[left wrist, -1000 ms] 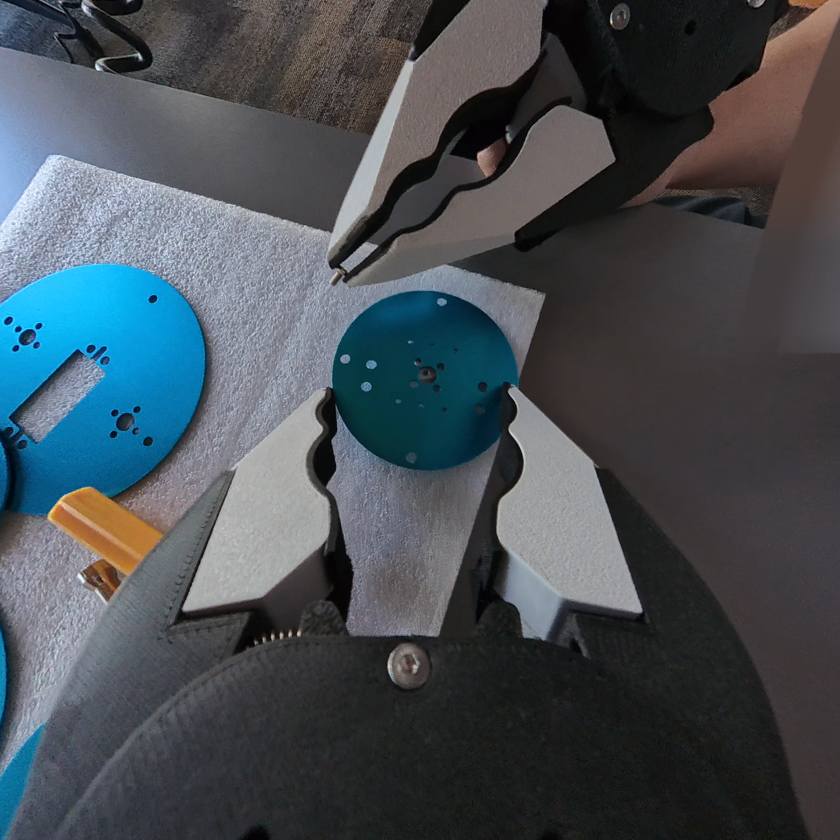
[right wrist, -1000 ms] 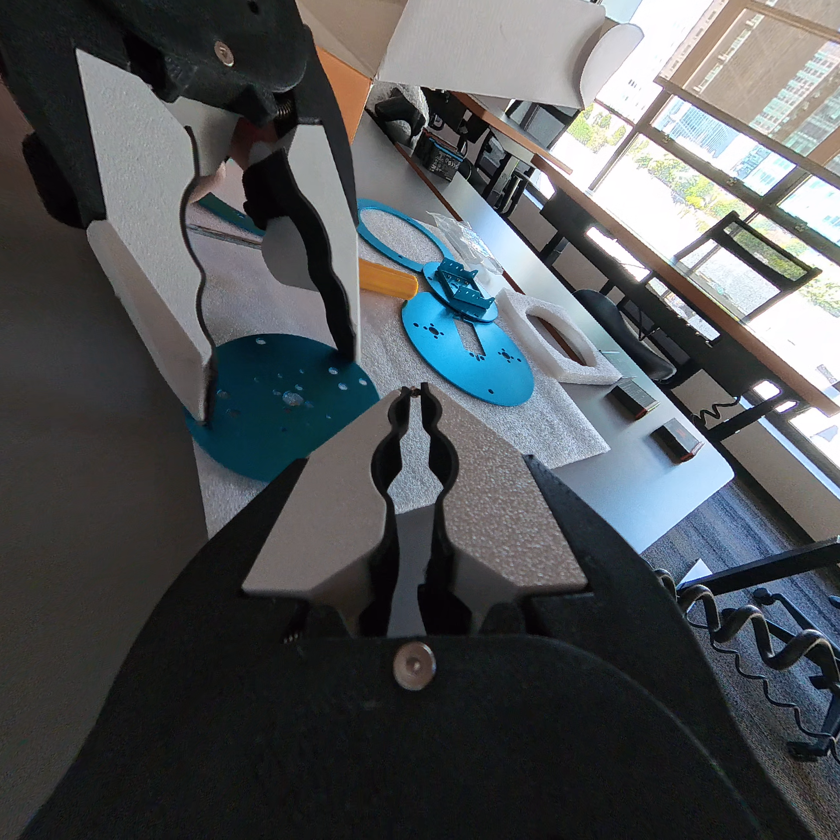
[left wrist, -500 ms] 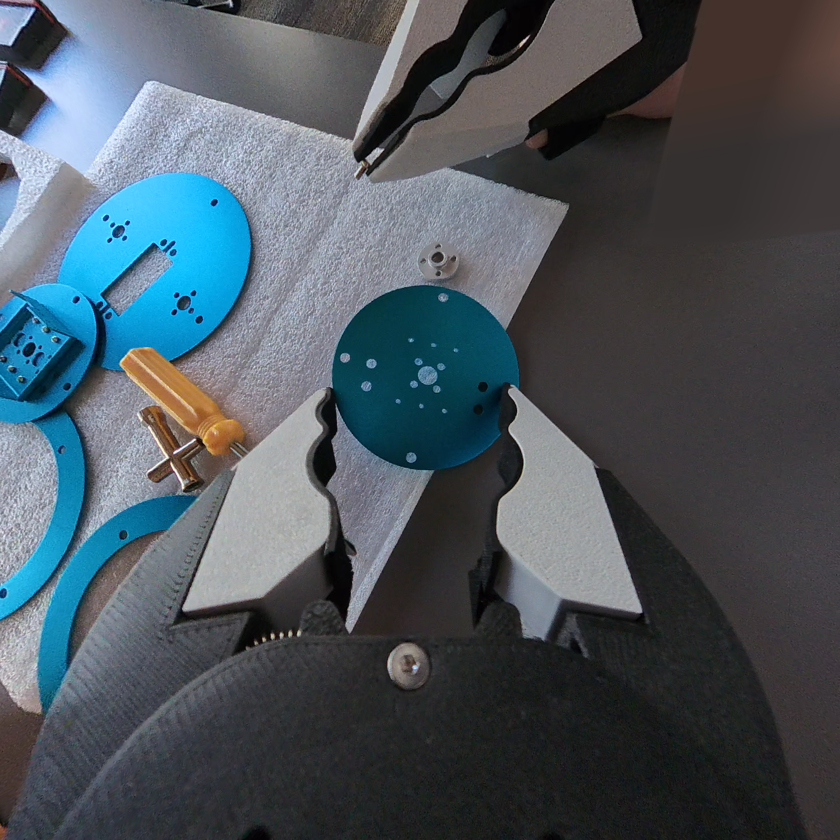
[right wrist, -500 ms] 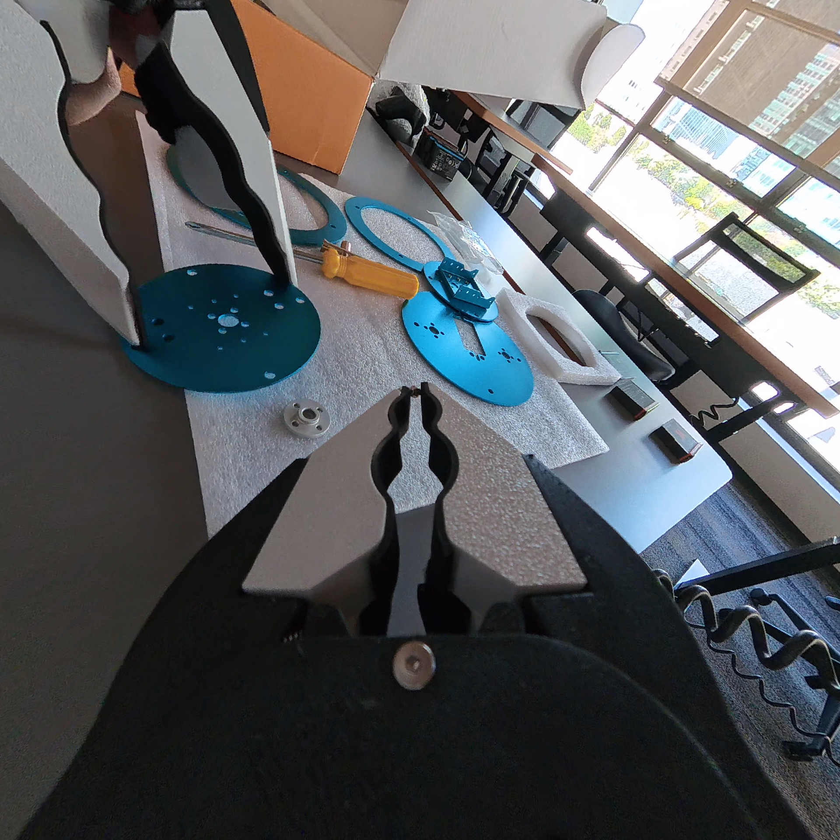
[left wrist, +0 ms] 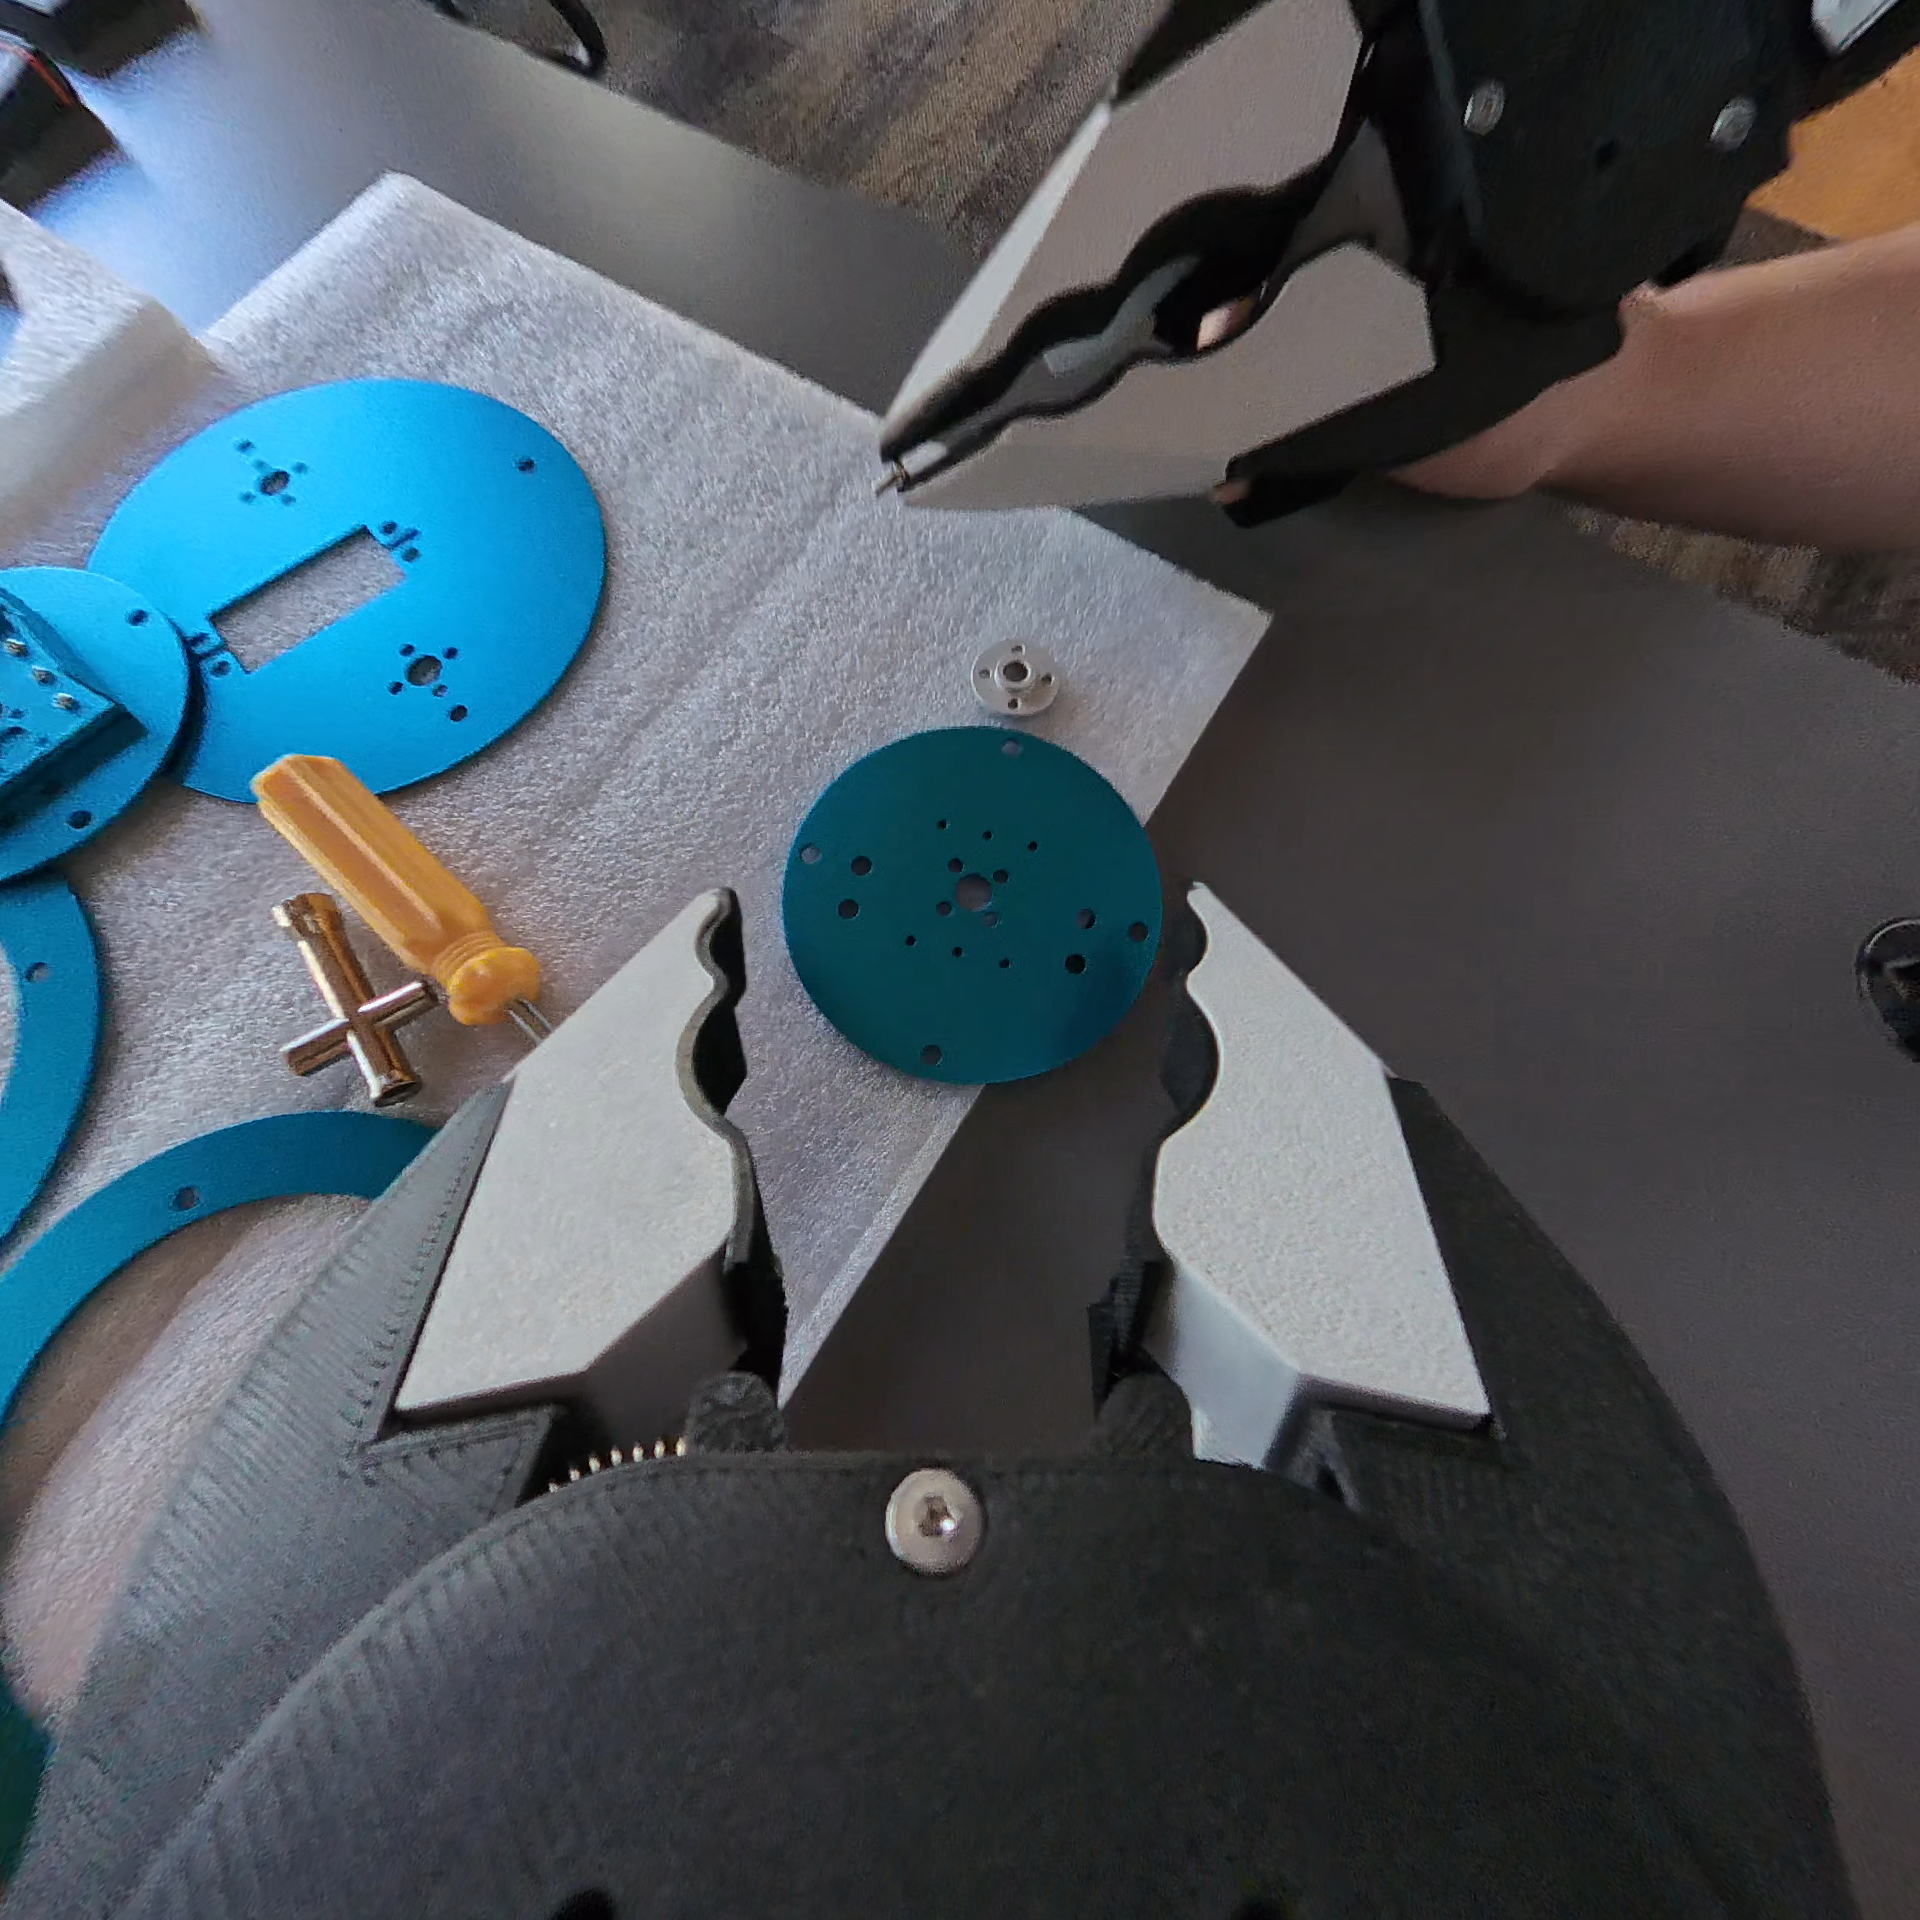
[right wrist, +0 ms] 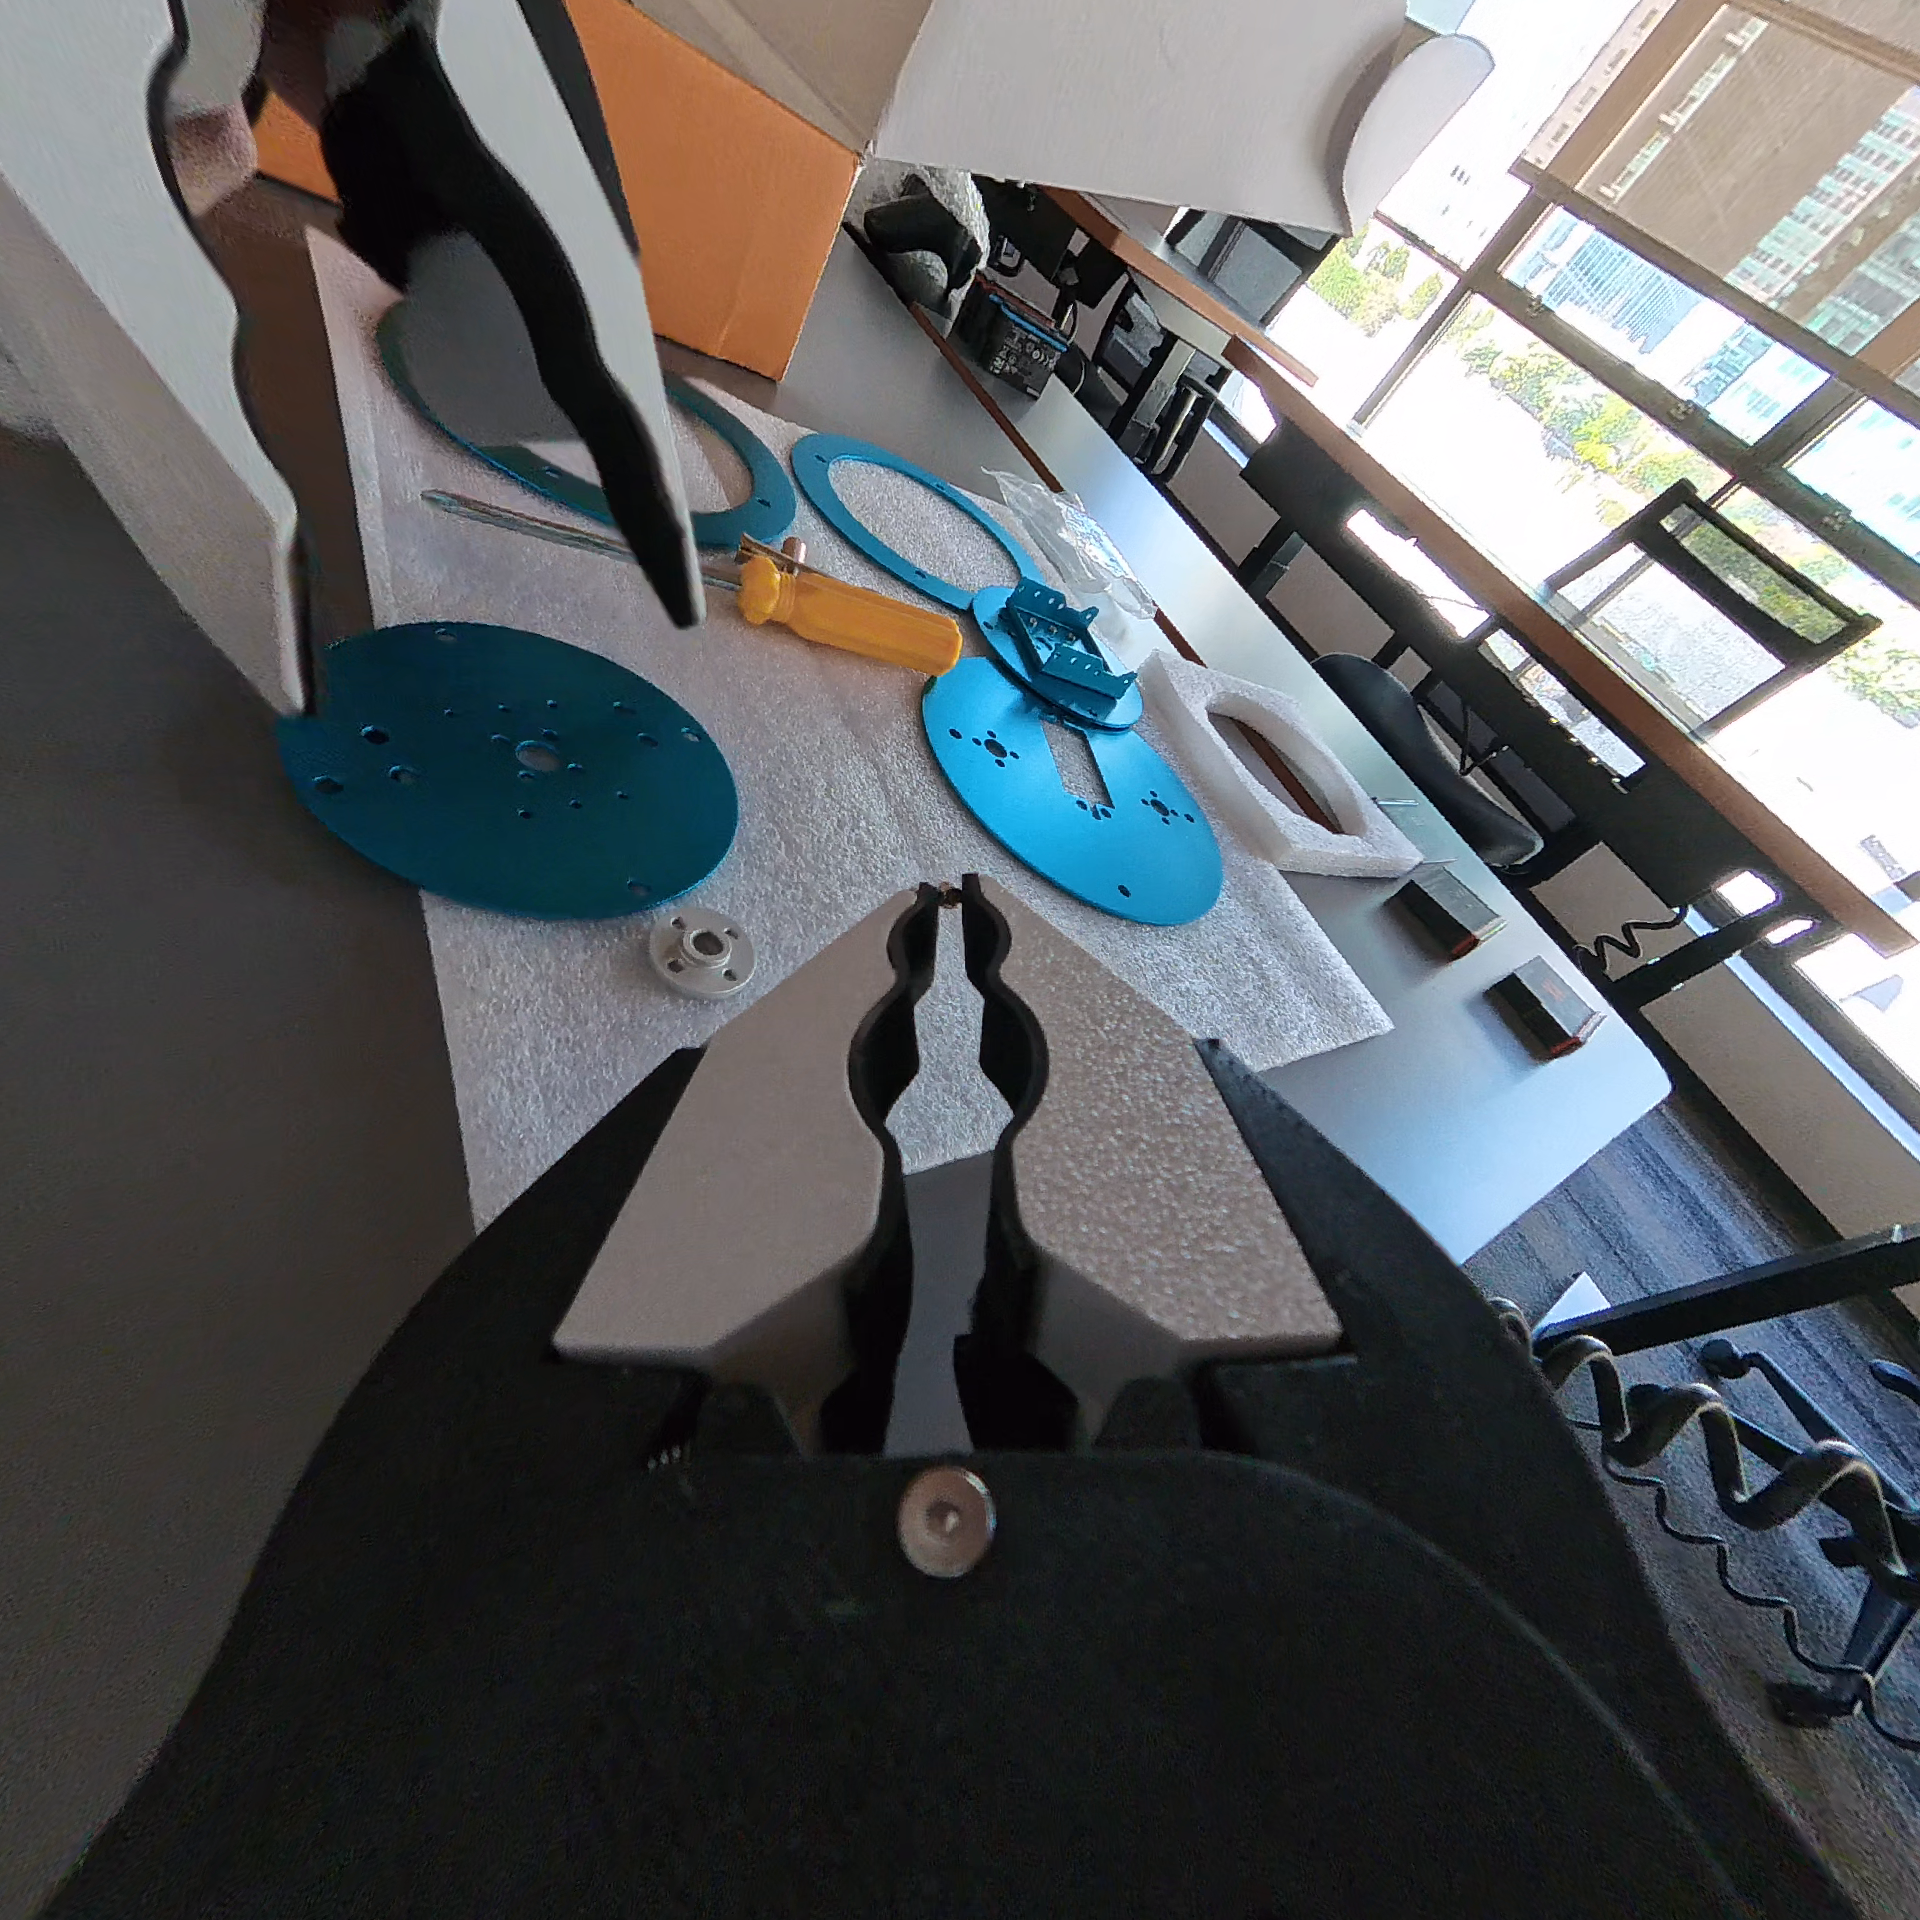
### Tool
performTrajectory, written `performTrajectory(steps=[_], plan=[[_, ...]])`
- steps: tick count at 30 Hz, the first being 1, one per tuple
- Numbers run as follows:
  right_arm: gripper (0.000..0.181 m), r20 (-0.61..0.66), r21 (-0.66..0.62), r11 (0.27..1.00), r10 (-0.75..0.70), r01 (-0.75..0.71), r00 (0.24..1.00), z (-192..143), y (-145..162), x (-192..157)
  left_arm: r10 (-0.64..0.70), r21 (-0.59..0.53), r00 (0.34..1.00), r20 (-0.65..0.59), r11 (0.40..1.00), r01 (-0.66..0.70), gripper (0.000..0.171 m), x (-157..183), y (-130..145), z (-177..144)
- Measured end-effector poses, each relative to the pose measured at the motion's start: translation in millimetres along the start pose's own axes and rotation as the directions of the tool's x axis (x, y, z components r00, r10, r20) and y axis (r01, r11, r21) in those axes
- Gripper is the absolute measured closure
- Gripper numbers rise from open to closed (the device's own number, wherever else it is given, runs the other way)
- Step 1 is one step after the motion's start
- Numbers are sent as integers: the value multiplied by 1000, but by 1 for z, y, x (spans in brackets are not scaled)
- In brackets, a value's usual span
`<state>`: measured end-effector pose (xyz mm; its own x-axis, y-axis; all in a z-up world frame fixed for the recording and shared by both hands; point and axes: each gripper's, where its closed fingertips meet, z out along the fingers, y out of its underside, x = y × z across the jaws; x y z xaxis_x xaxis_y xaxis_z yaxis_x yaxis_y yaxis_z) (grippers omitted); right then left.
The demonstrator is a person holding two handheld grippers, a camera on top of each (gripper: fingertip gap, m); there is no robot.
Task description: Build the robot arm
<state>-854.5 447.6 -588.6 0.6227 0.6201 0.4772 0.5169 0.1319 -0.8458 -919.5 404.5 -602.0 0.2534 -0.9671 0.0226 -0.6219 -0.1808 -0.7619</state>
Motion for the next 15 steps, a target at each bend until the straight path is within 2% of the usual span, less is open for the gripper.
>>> performTrajectory(steps=[3,6,11,15], plan=[[178,17,-3,1000,-17,17,1000,-1,-2,-3,-16,88,999,50,996,11,90,7,-20,-19],[177,64,3,1000,-18,18,998,-6,-5,-12,-99,186,992,80,979,82,90,25,-31,-33],[178,67,14,1000,-18,17,998,-18,-10,-21,-269,384,956,120,900,205,100,63,-34,-45],[178,28,7,1000,15,-15,999,-25,-16,-23,-325,468,905,275,867,169,104,73,-32,-53]])
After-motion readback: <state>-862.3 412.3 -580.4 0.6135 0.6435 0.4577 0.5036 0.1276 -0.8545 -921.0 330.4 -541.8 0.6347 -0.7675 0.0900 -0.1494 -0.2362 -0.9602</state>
